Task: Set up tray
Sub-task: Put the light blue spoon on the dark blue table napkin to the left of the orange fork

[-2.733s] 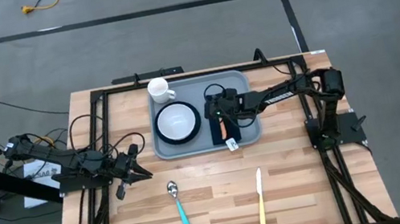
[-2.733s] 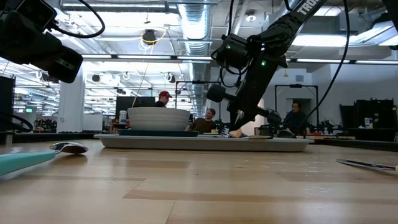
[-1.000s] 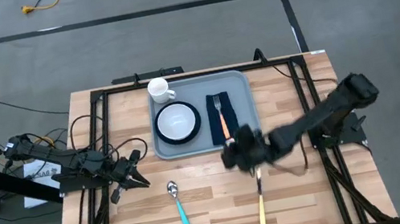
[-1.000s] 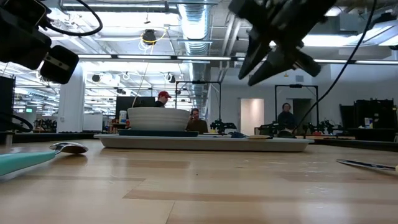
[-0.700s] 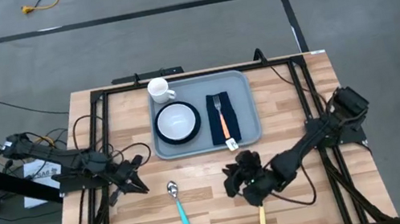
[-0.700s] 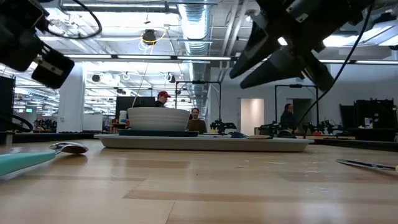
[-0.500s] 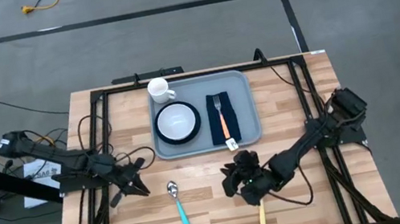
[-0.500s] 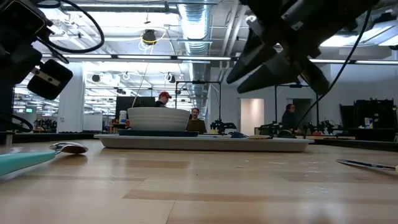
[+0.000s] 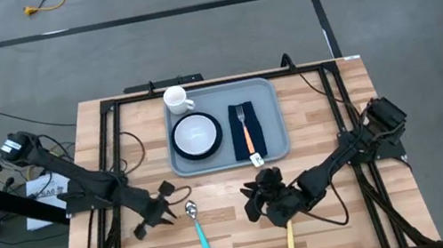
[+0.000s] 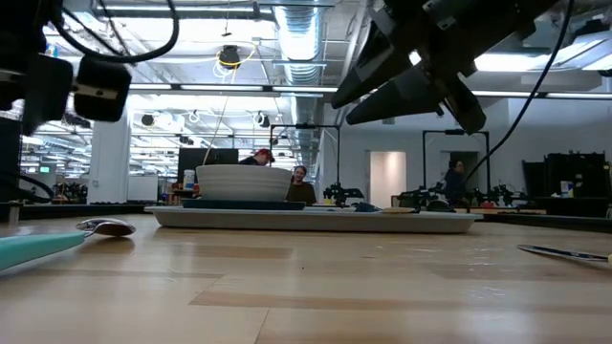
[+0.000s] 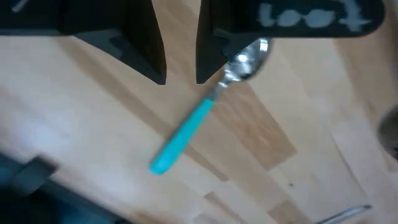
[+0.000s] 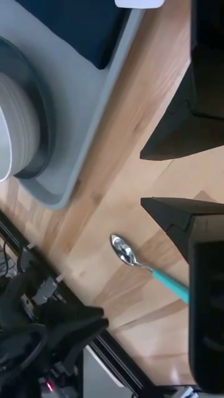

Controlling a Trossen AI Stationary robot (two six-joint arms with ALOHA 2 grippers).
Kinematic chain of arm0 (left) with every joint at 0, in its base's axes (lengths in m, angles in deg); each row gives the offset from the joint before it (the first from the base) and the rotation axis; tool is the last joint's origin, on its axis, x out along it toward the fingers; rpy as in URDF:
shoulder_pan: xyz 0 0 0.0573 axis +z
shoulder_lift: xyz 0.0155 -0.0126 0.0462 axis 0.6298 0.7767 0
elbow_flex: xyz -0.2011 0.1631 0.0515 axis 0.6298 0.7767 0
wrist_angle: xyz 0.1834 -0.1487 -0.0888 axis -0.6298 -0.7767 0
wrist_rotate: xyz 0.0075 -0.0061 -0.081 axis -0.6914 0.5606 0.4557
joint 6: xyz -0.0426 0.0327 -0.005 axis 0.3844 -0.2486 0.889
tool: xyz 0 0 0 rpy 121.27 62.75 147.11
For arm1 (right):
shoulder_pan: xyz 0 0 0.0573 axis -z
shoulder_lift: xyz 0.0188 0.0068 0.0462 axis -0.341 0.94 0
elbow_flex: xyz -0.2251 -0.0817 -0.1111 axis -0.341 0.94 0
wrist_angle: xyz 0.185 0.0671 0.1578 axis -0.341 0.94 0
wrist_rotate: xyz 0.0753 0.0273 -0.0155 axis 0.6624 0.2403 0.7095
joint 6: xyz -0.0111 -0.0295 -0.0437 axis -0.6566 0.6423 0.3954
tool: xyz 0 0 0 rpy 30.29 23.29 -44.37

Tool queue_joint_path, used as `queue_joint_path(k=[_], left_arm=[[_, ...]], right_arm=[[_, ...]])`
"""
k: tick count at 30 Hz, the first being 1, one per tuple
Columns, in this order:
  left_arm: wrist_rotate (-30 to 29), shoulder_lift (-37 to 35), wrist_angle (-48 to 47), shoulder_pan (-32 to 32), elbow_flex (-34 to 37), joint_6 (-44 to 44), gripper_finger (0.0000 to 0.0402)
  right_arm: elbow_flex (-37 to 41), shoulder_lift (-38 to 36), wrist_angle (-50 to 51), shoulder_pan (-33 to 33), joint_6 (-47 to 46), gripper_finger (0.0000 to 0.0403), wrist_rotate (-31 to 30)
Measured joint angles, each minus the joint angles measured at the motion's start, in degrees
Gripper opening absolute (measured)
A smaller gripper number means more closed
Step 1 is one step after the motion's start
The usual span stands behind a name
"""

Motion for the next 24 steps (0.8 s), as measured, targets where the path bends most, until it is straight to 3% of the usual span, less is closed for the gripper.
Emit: queue_joint_path(k=[6, 16, 24], left_arm=[[-7.7, 11.1, -0.1, -1.9, -7.1, -5.7, 0.0090], [-6.9, 25.6, -3.0, -1.9, -13.7, -6.3, 0.0112], [-6.9, 28.0, -5.5, -1.9, -17.0, -11.0, 0.0139]], right_arm=[[0.0, 0.0, 0.0, -1.0, 0.0, 0.0098, -0.1], [0.0, 0.0, 0.0, -1.8, 0.1, 0.0098, -0.9], [0.0, 0.0, 0.1, -2.0, 0.1, 0.0098, -1.3]])
